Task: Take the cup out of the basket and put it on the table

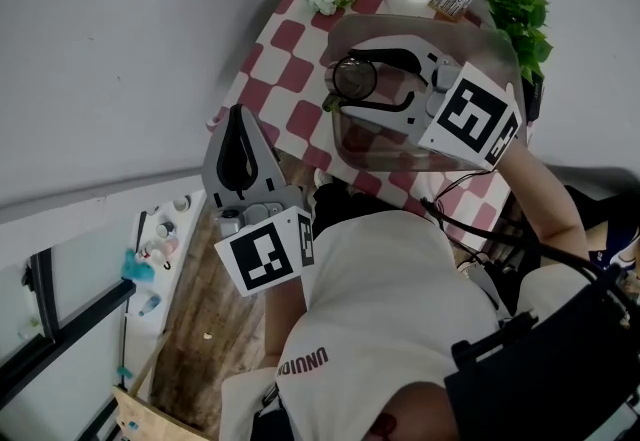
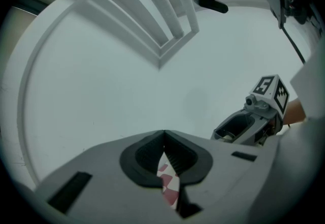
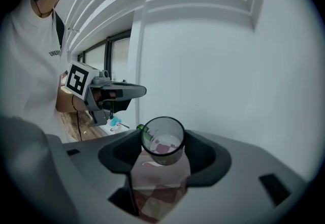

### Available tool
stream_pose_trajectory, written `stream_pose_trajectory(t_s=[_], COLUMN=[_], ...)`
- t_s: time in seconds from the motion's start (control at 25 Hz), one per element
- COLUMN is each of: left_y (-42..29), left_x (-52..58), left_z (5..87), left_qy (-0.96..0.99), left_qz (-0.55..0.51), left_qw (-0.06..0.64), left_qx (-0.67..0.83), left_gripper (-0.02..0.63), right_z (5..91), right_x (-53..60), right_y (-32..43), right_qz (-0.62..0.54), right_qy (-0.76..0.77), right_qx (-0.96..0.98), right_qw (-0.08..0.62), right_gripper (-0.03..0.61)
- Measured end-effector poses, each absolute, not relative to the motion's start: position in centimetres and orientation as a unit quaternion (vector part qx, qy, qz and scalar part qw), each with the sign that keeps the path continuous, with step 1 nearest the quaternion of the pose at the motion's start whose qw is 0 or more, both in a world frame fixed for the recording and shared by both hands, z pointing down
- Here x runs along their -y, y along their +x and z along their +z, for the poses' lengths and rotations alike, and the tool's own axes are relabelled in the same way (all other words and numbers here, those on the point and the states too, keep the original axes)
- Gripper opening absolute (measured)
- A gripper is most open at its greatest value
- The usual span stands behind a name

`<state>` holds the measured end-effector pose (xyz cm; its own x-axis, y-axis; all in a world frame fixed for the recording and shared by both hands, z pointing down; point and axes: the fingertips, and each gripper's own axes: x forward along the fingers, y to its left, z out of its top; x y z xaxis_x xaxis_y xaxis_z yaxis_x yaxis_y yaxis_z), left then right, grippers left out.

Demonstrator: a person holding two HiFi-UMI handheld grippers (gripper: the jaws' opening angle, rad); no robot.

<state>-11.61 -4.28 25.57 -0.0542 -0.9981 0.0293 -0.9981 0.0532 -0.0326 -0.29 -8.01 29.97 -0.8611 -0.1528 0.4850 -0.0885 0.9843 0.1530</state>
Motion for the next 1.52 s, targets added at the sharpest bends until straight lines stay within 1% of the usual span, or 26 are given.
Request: stream_pose_trajectory(t_s=[0.36, 1.24, 1.52], left_y=[-12.1, -15.8, -17.6], left_x=[3.9, 2.8, 2.1], left_z=[25.6, 25.5, 25.5], left_qy=[-0.683, -0.645, -0.626], left_qz=[-0.020, -0.022, -0.026], left_qw=[0.000, 0.006, 0.006], left_qx=[-0.730, -0.764, -0.779], left_gripper=[0.012, 0.012, 0.013], right_z=[28.9, 26.2, 25.6], right_x=[7.2, 5.4, 4.3], right_y=[-1.5, -6.3, -8.7], right_qz=[-0.079, -0.066, -0.040], right_qy=[0.052, 0.091, 0.106], right_qx=[0.963, 0.970, 0.977], right_qw=[0.251, 0.214, 0.180], right_gripper=[0.279, 0.280, 0.279])
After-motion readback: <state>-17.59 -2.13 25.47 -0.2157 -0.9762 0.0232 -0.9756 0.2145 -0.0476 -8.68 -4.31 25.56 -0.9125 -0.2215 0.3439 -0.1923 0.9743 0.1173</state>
